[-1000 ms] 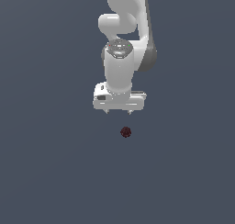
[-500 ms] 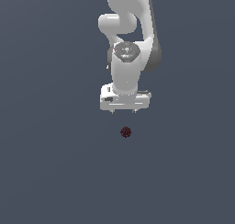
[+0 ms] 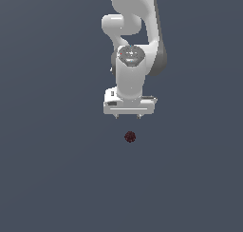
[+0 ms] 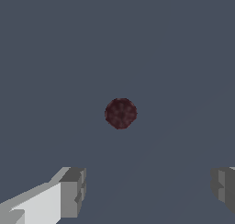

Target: Pick up the object and move it to a goal position.

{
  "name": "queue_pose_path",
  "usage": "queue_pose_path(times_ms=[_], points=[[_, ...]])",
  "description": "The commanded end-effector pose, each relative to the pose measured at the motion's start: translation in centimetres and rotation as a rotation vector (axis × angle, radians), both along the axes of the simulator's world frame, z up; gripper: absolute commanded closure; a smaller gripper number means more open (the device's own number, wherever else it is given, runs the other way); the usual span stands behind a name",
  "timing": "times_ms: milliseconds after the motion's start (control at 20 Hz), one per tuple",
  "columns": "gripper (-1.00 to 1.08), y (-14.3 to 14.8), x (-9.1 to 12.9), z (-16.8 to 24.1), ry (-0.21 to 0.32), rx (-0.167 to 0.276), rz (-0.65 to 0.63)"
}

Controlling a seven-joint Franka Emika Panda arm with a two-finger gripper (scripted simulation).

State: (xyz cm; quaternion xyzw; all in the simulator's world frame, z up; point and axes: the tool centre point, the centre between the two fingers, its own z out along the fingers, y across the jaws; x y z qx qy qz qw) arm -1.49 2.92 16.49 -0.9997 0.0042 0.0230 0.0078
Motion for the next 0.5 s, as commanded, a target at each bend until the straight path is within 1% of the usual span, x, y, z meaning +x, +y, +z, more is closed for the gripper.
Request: queue_pose_path(times_ms=[0,250,450], points=[[-0.92,0.1,0.1,-0.3,-0.001,-0.001,-0.029],[-0.92,0.3,0.5,-1.3,-0.004,-0.003,-0.115],[-0.92,0.6,0.9,-2.4,-0.007,-0.006,-0.208]])
